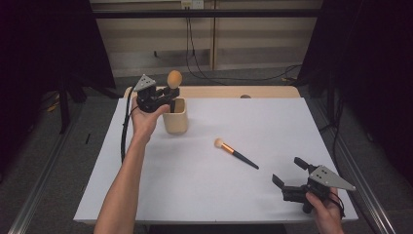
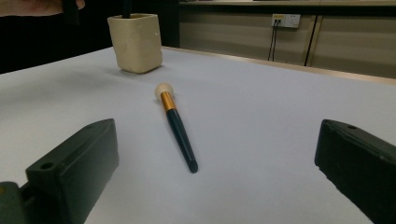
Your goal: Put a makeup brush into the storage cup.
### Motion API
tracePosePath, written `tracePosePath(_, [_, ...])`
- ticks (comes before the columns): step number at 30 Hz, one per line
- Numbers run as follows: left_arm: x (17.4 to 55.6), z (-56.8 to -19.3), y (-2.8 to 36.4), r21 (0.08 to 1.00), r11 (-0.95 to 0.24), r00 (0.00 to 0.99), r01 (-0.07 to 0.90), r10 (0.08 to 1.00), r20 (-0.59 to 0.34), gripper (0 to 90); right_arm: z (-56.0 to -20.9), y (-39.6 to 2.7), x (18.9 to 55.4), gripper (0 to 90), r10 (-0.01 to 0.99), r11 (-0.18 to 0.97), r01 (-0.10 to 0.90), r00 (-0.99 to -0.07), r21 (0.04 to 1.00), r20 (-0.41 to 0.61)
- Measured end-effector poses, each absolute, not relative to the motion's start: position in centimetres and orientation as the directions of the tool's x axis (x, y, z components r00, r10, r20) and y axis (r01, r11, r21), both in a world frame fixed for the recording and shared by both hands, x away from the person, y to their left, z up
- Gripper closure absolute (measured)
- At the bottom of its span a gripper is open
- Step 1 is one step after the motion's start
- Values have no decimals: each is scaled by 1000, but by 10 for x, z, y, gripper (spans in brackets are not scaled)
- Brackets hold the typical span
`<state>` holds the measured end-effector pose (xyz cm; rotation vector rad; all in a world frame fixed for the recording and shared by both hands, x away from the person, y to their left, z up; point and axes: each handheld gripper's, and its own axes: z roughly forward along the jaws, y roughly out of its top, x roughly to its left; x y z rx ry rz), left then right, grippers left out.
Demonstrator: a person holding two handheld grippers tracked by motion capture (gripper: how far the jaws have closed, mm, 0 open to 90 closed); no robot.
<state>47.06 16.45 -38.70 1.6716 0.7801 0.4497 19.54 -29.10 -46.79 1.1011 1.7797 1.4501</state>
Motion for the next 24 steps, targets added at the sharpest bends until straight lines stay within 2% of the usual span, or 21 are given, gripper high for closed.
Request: tracePosePath(24, [474,-411,163,940,-102,666,327,730,-152,661,-468,-290,195,0,868,72,235,-494,969,55])
